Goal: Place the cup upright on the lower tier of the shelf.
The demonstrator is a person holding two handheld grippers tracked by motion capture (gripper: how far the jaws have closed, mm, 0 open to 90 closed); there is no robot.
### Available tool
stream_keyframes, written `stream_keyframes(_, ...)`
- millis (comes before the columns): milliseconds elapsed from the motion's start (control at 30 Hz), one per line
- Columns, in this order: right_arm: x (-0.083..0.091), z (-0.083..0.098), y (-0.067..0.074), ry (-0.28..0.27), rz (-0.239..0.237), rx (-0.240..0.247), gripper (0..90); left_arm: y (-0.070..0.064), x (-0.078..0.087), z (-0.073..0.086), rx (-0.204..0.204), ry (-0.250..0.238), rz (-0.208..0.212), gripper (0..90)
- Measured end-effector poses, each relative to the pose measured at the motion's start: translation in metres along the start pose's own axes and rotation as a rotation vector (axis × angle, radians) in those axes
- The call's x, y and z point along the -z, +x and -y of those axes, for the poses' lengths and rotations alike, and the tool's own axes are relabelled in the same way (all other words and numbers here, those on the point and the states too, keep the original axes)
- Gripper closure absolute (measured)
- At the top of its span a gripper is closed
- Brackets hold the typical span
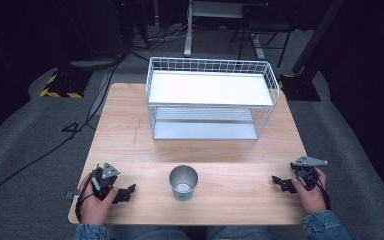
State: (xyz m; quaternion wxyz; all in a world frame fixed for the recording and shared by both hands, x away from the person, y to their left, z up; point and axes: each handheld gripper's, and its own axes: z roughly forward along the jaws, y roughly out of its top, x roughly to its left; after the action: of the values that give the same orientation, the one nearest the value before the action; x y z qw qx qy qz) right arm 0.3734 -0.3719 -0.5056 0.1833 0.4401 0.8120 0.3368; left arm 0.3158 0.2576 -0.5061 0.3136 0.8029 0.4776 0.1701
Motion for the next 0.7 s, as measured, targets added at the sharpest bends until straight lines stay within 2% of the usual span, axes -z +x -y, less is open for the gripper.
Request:
stream_keyframes(300, 0.0, 0.0, 0.0, 0.0, 0.0, 0.0, 0.1, -0.001, 0.002, 0.002, 0.005, -0.008, 0.001, 3.4)
stream_keyframes(333, 0.0, 0.0, 0.0, 0.0, 0.0, 0.0, 0.1, -0.001, 0.002, 0.002, 0.016, -0.015, 0.001, 3.4)
stream_keyframes(400, 0.0, 0.0, 0.0, 0.0, 0.0, 0.0, 0.1, 0.0, 0.004, 0.003, 0.023, -0.029, 0.004, 7.8)
stream_keyframes(433, 0.0, 0.0, 0.0, -0.001, 0.0, 0.001, 0.1, 0.001, 0.006, 0.003, 0.026, -0.036, -0.001, 14.5)
stream_keyframes(467, 0.0, 0.0, 0.0, -0.001, 0.0, 0.001, 0.1, 0.001, 0.006, 0.003, 0.026, -0.036, -0.001, 16.5)
stream_keyframes(567, 0.0, 0.0, 0.0, 0.0, 0.0, 0.001, 0.1, 0.001, 0.009, 0.003, 0.033, -0.033, 0.019, 15.7)
stream_keyframes(700, 0.0, 0.0, 0.0, 0.0, 0.0, 0.0, 0.1, -0.005, 0.017, -0.001, 0.029, -0.063, 0.029, 15.7)
